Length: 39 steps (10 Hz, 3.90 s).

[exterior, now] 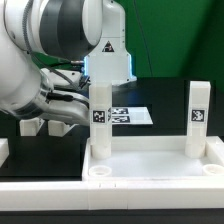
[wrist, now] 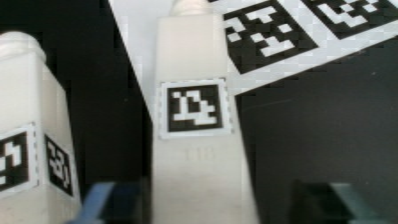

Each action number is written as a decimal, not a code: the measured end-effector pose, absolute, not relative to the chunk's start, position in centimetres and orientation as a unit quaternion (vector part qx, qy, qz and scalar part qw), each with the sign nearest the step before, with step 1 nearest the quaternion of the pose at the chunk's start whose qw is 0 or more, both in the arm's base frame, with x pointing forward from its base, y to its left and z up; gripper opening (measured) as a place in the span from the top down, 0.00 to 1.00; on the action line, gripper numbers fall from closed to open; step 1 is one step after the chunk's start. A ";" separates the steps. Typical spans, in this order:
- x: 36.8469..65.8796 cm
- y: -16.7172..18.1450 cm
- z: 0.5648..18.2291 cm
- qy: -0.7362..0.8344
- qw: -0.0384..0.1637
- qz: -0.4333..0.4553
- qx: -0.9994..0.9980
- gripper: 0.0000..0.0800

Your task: Assemble desk

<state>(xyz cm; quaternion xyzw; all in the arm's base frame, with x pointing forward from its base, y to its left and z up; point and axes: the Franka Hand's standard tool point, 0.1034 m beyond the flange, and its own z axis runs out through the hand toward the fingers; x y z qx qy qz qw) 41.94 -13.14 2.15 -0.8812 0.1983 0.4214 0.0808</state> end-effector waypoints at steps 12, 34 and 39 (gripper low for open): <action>43.1 -13.3 9.3 0.192 0.106 0.417 -0.882 0.64; 58.5 3.9 21.6 0.178 0.019 -0.198 -0.964 0.64; 62.2 7.2 22.6 0.166 0.043 -0.184 -0.968 0.64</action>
Offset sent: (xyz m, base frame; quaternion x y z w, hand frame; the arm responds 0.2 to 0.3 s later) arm 0.0000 0.0000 0.0000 0.0000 0.0000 0.0000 1.0000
